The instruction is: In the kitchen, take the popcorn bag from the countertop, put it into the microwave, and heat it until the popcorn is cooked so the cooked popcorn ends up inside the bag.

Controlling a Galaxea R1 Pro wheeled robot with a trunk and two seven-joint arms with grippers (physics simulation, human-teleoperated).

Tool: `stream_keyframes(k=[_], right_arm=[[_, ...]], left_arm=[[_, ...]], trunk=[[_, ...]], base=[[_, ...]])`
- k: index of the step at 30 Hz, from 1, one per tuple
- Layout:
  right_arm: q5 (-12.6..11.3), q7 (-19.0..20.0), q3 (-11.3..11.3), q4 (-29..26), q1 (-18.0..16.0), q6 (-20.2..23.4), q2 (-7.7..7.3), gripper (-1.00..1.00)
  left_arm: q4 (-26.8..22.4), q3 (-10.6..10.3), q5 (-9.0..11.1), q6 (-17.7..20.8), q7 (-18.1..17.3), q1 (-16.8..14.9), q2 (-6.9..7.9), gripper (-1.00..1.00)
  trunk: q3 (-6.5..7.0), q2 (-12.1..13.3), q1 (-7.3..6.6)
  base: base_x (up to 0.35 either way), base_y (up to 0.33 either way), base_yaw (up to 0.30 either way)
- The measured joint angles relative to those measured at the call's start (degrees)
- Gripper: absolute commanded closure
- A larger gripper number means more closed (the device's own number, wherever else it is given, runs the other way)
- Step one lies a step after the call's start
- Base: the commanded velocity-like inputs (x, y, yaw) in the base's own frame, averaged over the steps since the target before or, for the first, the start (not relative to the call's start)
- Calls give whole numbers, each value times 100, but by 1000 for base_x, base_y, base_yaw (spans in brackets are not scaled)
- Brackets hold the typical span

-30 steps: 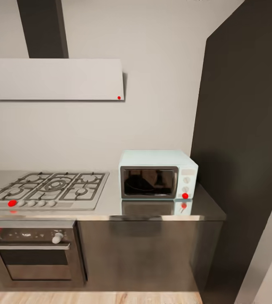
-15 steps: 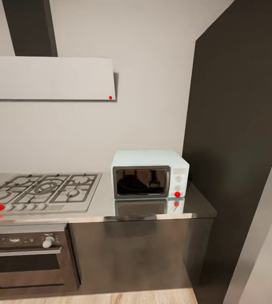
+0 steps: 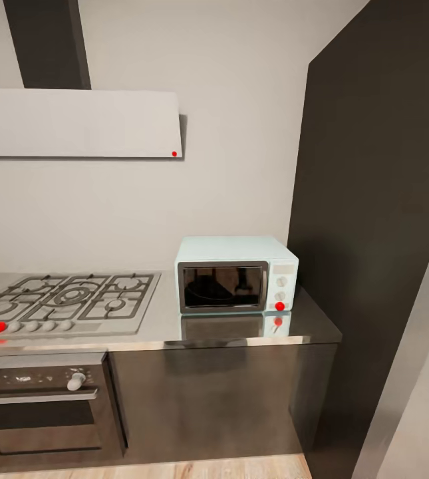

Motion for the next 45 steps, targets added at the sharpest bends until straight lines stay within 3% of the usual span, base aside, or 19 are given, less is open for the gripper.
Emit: stream_keyframes(k=[5,8,11,23,27,29,33,34,35,37,40,45], right_arm=[[14,0,5,0,0,-14,1,-100],[16,9,-9,-333,-5,-19,144,-100],[21,15,4,-446,-4,-16,186,-100],[36,-32,5,-583,-4,-3,189,-100],[106,7,13,-1715,-6,143,289,-100],[256,26,55,-2419,-7,458,444,-100],[372,199,209,-3866,-2,1611,825,-100],[374,317,246,-4197,5,1886,915,-100],[374,875,277,-4616,-63,2498,1077,-100],[374,1182,278,-4891,-406,2897,1115,-100],[356,1263,274,-5440,-885,3690,1120,-100],[351,1283,267,-6596,-1136,4461,1122,-100]], left_arm=[[0,0,0,-2,0,-2,0,-100],[0,0,0,-3,0,-2,-4,-100],[0,0,-5,0,0,-1,-8,-100],[0,0,6,-4,0,0,-1,-100],[1,0,7,-4,0,-2,-1,-100],[1,0,6,-3,1,-3,-1,-100],[1,0,1,-1,1,-5,-2,-100],[1,0,0,-1,1,-4,-1,-100],[1,-1,0,1,1,-1,-3,-100],[0,0,-2,1,1,0,-1,-100],[1,0,-11,-3,1,2,-1,-100],[0,0,-17,0,1,2,-3,-100]], trunk=[[0,0,0],[0,0,0],[0,0,0],[0,0,0],[1,0,0],[1,0,0],[1,0,0],[1,0,0],[2,0,0],[1,0,0],[2,0,0],[1,0,0]], base=[[0,0,0],[0,0,0],[0,0,0],[0,0,0],[0,0,0],[0,0,0],[0,0,0],[0,0,0],[0,0,0],[0,0,0],[0,0,0],[0,0,0]])
